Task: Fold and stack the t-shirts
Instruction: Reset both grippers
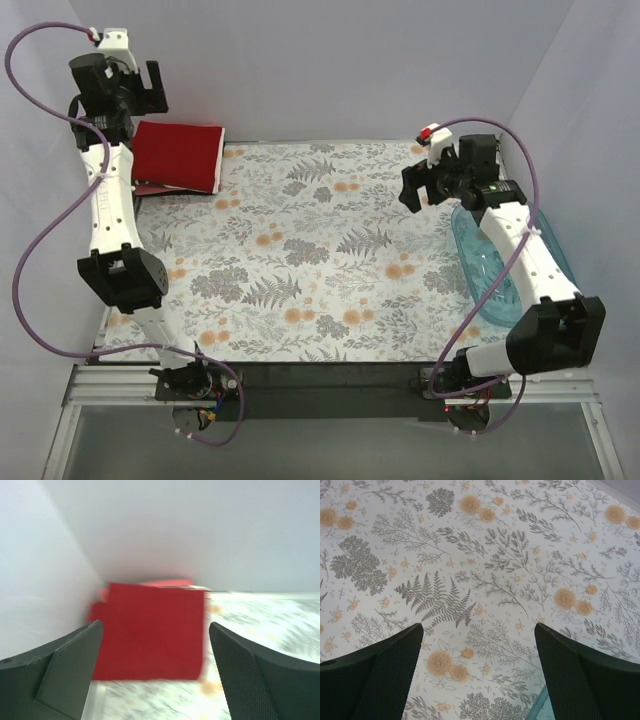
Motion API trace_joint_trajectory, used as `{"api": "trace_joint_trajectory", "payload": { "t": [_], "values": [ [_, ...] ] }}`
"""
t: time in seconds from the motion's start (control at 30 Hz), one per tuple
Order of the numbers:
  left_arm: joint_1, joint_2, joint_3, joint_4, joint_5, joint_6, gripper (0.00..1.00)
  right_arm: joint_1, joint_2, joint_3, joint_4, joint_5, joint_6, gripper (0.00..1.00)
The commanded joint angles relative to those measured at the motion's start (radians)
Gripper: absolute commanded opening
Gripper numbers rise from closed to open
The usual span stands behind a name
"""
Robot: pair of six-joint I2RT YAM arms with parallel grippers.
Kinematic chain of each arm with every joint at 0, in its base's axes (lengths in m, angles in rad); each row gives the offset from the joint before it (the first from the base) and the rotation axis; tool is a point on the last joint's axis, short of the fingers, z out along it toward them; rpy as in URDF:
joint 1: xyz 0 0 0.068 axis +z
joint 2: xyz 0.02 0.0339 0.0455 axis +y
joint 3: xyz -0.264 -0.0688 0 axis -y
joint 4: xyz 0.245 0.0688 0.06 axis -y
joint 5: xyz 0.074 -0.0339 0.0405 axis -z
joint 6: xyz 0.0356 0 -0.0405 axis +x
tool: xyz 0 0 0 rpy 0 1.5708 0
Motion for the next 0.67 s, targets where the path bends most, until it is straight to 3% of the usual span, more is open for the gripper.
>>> {"api": "trace_joint_trajectory", "payload": {
  "t": [0.0, 0.13, 0.43, 0.53, 0.63],
  "values": [
    [-0.091, -0.089, -0.101, -0.2, 0.068, -0.143, 0.87, -0.042, -0.097, -0.081, -0.002, -0.029, 0.021, 0.98],
    [-0.15, -0.186, -0.265, -0.254, 0.16, -0.259, 0.88, -0.084, -0.204, -0.225, -0.002, -0.043, 0.044, 0.98],
    [-0.237, -0.493, -0.834, -0.174, 0.172, -0.264, 0.9, -0.11, -0.362, -0.466, -0.002, -0.105, 0.091, 0.98],
    [-0.237, -0.574, -0.939, -0.146, 0.164, -0.259, 0.9, -0.108, -0.385, -0.5, -0.002, -0.106, 0.096, 0.98],
    [-0.237, -0.591, -0.916, -0.177, 0.167, -0.255, 0.9, -0.11, -0.388, -0.494, -0.003, -0.121, 0.099, 0.98]
  ]
}}
